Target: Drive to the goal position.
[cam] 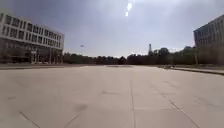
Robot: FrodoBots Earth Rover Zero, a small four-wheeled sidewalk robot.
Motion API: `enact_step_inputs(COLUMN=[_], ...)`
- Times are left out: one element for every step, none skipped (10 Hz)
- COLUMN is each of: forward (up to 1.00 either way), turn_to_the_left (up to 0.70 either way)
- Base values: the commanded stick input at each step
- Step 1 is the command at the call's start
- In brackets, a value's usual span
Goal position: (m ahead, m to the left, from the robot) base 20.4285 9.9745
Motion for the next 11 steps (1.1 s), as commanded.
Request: enact_step_inputs(forward=[0.70,0.70,0.70,0.70,0.70,0.70,0.70,0.70,0.70,0.70,0.70], turn_to_the_left=[-0.02,-0.02,-0.02,-0.02,-0.02,-0.12,-0.27,-0.33,-0.33,-0.22,-0.11])
